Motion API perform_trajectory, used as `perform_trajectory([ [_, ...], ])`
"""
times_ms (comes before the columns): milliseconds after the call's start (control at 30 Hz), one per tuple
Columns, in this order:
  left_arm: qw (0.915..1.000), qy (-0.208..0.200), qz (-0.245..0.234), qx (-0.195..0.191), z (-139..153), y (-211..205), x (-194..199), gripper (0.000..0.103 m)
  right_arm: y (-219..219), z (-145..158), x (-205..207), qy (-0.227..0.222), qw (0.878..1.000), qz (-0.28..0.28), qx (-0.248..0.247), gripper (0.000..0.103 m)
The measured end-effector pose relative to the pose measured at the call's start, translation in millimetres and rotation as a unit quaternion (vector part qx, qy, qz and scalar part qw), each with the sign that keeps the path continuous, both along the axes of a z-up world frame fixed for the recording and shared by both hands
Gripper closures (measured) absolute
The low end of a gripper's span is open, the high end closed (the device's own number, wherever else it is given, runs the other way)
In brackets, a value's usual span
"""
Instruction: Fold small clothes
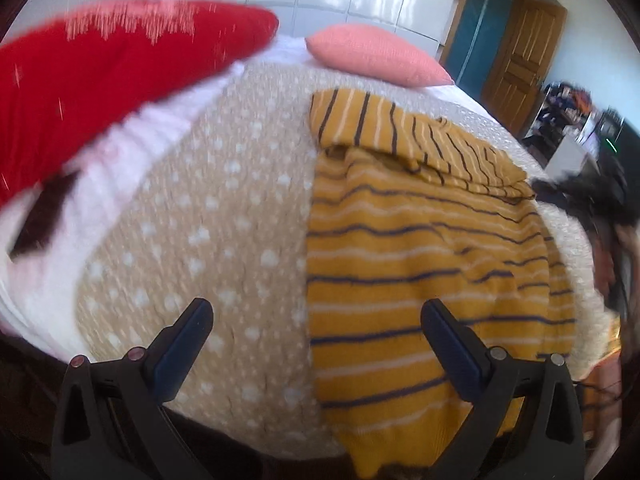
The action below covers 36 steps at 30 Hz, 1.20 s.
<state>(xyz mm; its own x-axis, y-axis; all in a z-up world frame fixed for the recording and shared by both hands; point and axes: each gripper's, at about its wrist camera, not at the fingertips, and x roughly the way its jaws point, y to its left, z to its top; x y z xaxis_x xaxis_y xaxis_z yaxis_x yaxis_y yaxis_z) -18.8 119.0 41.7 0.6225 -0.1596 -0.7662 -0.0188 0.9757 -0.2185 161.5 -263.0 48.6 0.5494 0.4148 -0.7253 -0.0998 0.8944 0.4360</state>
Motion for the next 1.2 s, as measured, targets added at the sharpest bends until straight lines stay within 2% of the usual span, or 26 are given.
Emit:
perform_trajectory([
  [67,0.9985,0.015,-0.006,-0.053,-11,7,-3,0.0,-12,-1,-39,-0.007,1.0,0.013,0.014,0.054],
  [133,0.9939,0.023,-0.02,-0.106,-22,9,-6,0.0,-22,-11,-80,-0.001,1.0,0.018,0.023,0.053],
  [167,0.9922,0.024,-0.026,-0.12,-26,7,-7,0.0,-26,-17,-95,0.005,0.999,0.019,0.031,0.053],
  [267,0.9934,0.008,-0.041,-0.107,-29,-9,-14,0.0,-34,-46,-135,0.03,0.998,0.01,0.061,0.053],
  [333,0.9916,0.002,-0.063,-0.113,-28,-19,-19,0.0,-34,-62,-149,0.031,0.995,0.016,0.096,0.053],
  [400,0.9856,0.002,-0.091,-0.142,-28,-28,-24,0.009,-28,-69,-157,0.018,0.991,0.021,0.132,0.051],
  [433,0.9853,0.0,-0.096,-0.141,-28,-32,-26,0.016,-22,-73,-163,0.017,0.986,0.035,0.164,0.051],
  [500,0.9861,-0.005,-0.097,-0.135,-29,-38,-30,0.017,-2,-80,-165,0.024,0.977,0.065,0.202,0.051],
  [600,0.9836,-0.003,-0.089,-0.157,-36,-35,-34,0.017,22,-83,-170,0.02,0.974,0.093,0.207,0.051],
  [700,0.9806,0.004,-0.09,-0.174,-41,-37,-36,0.017,32,-88,-176,0.023,0.965,0.102,0.241,0.051],
  [800,0.9828,0.013,-0.089,-0.161,-43,-44,-35,0.017,42,-98,-184,0.025,0.964,0.092,0.247,0.053],
  [833,0.9857,0.019,-0.085,-0.144,-42,-47,-34,0.022,45,-100,-186,0.023,0.965,0.081,0.246,0.055],
  [867,0.9895,0.026,-0.073,-0.122,-40,-50,-32,0.039,44,-101,-187,0.023,0.968,0.071,0.24,0.067],
  [900,0.9921,0.032,-0.063,-0.103,-38,-51,-31,0.049,42,-101,-185,0.028,0.97,0.06,0.232,0.085],
  [933,0.9925,0.036,-0.061,-0.1,-35,-49,-29,0.07,42,-103,-182,0.037,0.972,0.048,0.227,0.09],
  [967,0.9911,0.039,-0.064,-0.11,-32,-46,-27,0.097,40,-103,-181,0.042,0.97,0.045,0.233,0.091],
  [1033,0.9882,0.041,-0.06,-0.135,-23,-37,-25,0.095,39,-97,-178,0.041,0.973,0.044,0.225,0.092],
  [1100,0.9894,0.024,-0.057,-0.131,-9,-34,-31,0.095,43,-81,-183,0.023,0.978,0.054,0.201,0.093],
  [1200,0.989,0.001,-0.064,-0.133,11,-32,-52,0.096,46,-52,-205,-0.007,0.978,0.078,0.194,0.094],
])
